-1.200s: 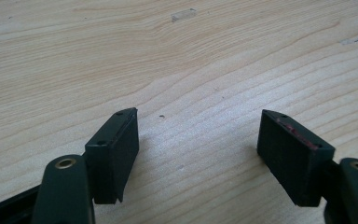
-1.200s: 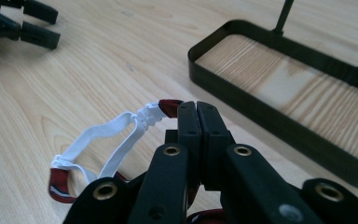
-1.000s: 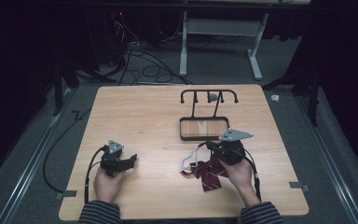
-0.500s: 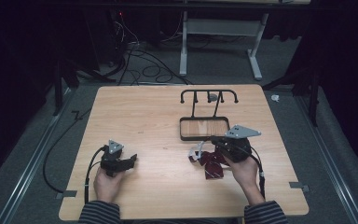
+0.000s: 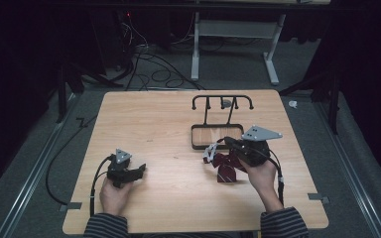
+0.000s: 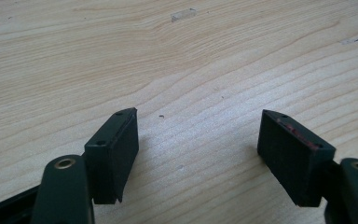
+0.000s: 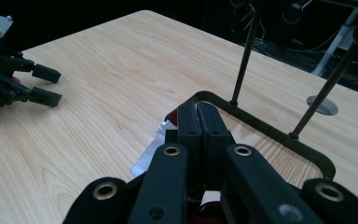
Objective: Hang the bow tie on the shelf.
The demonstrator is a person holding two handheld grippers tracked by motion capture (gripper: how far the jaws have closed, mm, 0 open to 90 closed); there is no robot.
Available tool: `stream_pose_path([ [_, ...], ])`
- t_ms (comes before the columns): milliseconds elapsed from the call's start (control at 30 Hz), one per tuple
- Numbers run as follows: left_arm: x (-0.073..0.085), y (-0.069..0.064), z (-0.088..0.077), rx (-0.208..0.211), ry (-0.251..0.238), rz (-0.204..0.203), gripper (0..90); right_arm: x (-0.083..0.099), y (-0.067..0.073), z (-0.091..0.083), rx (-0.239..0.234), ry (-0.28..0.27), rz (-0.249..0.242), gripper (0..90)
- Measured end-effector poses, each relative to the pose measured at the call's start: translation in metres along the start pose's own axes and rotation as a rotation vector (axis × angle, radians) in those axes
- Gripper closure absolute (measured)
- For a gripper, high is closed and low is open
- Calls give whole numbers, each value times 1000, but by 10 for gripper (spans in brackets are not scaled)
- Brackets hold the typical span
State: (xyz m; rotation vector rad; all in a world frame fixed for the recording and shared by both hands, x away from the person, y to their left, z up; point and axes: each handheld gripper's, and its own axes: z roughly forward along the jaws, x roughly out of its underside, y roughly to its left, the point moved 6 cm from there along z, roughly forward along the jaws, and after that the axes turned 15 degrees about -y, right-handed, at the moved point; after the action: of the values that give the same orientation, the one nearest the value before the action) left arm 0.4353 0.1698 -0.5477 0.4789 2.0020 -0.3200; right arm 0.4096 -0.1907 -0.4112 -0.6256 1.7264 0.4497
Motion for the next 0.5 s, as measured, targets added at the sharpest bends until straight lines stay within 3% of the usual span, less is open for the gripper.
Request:
stream_pose_path([
  [500,0,0,0,0,0,0,297,-15,-7,1,9,-16,-9,900],
])
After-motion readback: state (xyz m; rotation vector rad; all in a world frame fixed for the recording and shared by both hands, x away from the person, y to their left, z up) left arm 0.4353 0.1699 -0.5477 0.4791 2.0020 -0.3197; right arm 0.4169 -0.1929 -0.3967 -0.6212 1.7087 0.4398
